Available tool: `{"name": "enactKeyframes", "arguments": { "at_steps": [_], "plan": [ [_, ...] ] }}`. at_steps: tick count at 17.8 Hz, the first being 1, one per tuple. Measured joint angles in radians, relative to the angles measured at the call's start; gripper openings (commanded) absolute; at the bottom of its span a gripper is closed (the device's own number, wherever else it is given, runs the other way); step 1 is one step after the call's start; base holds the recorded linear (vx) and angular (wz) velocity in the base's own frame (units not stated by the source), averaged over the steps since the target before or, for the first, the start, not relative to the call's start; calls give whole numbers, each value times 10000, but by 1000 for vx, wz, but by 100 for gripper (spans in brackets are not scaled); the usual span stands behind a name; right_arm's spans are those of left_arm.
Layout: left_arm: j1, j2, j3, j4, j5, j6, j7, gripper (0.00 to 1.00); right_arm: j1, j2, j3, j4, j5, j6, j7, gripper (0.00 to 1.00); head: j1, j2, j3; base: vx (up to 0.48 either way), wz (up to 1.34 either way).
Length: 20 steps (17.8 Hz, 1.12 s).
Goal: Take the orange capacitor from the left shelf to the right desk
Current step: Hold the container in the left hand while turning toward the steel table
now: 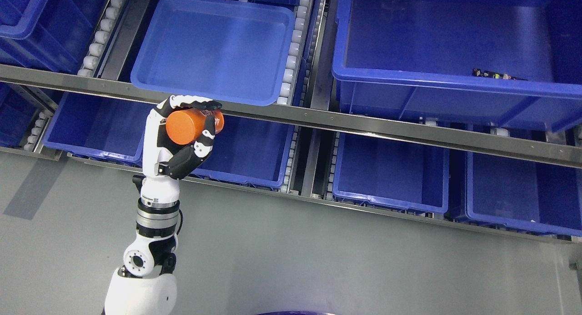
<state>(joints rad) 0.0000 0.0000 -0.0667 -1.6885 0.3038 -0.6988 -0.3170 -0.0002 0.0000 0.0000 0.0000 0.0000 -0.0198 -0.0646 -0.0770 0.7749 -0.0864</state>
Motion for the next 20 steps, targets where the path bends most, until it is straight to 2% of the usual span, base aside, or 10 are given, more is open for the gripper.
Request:
{"name": "enactKeyframes", "arguments": {
  "at_steps": [8, 20],
  "plan": [
    [1, 0, -243, -85, 0, -64, 1, 3, -1, 0, 0, 0, 0, -19, 0, 100, 0, 0, 0, -94, -169],
    [0, 0, -673, -187, -1, -123, -39, 3, 3, 0, 0, 0, 0, -30, -2, 100, 0, 0, 0, -41, -519]
  ]
}}
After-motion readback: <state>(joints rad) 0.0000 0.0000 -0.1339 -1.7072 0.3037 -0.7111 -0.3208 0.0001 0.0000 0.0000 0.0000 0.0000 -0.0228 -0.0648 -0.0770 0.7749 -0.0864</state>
